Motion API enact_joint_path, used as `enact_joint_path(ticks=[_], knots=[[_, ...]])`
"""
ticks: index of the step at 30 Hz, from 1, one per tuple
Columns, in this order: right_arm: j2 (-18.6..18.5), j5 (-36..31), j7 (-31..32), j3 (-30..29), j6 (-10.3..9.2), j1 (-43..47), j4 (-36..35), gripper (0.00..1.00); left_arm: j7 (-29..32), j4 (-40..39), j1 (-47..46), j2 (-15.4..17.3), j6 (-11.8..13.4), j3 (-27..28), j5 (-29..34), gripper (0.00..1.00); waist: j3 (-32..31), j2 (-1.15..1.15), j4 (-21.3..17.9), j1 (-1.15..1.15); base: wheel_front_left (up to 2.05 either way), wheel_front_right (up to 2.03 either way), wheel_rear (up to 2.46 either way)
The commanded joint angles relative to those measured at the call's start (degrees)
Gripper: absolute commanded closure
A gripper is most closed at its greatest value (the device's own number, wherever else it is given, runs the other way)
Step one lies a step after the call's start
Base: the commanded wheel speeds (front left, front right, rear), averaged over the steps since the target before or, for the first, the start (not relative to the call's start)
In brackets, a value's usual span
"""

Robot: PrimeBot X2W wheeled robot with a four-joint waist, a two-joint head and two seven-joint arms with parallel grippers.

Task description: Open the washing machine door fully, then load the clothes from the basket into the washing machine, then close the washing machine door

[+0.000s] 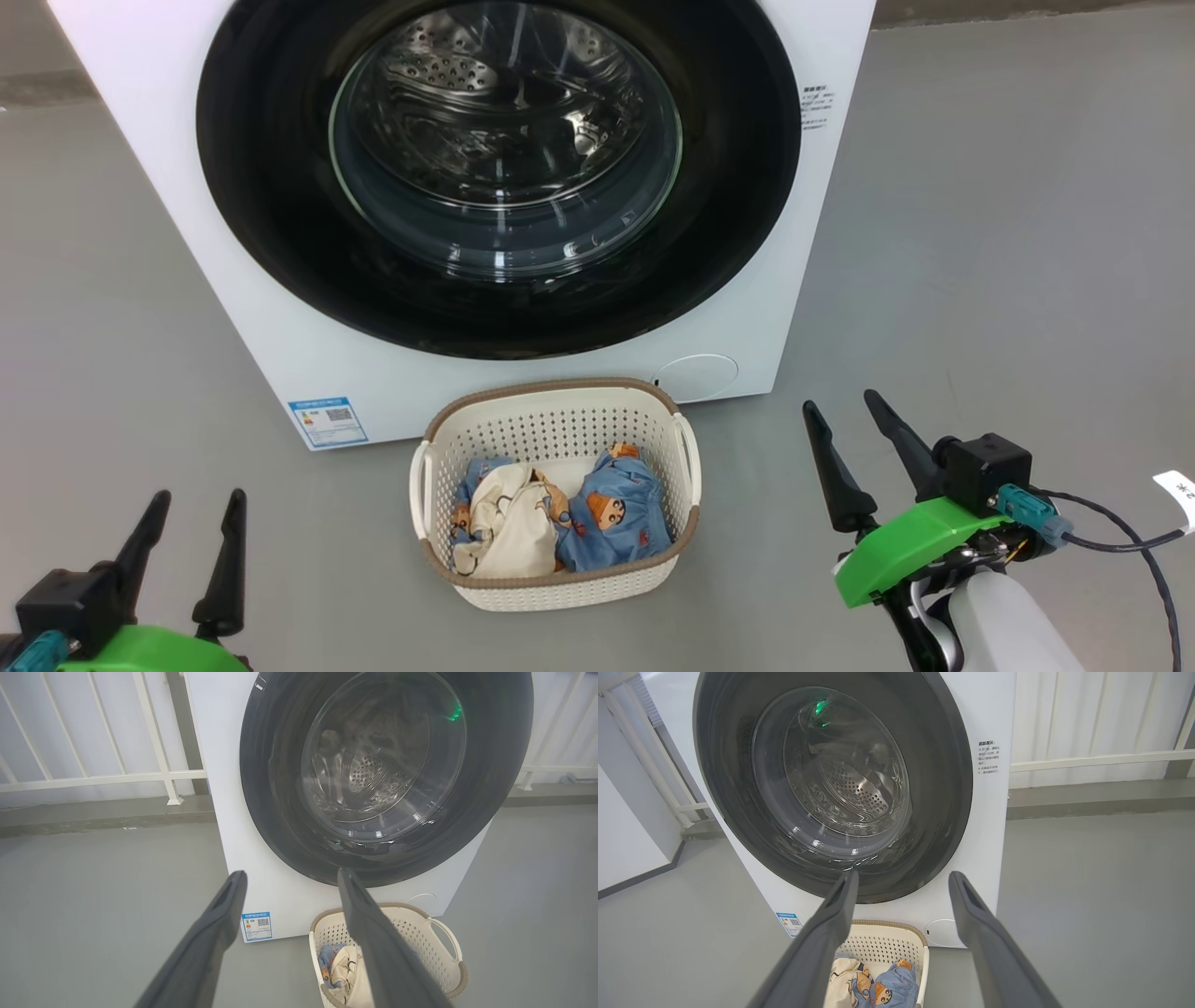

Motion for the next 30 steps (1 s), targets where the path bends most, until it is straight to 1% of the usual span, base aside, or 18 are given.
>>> enact_joint_path(ticks=[1,6,15,22,30], knots=[[0.1,-0.7,-0.7,1.2,0.09,-1.4,-1.1,0.0,-0.6,-0.9,-2.5,1.7,-0.1,2.6,0.5,0.0,0.0,0.0,-0.1,0.0,0.0,0.0,0.0],[0.1,-1.1,-0.7,0.2,0.09,-1.5,-0.9,0.0,-0.6,-0.3,-2.4,1.2,-0.1,3.7,1.2,0.0,0.0,0.0,-0.2,0.0,0.0,0.0,0.0],[0.1,-2.1,-0.7,-2.4,0.09,-0.8,-1.3,0.0,-0.6,2.3,-2.7,-0.2,1.1,6.6,2.6,0.0,-0.3,0.0,-0.1,0.0,0.0,0.0,0.0],[0.1,-2.2,-0.7,-2.9,0.09,-0.7,-1.1,0.0,-0.6,3.1,-3.0,-1.2,1.1,7.9,2.1,0.0,-0.6,0.0,-0.1,0.0,0.0,0.0,0.0],[0.1,-2.3,-0.7,-3.2,0.09,-0.9,-0.8,0.0,-0.6,3.8,-3.4,-1.7,1.1,8.9,2.2,0.0,-0.7,0.0,-0.2,0.0,0.0,0.0,0.0]])
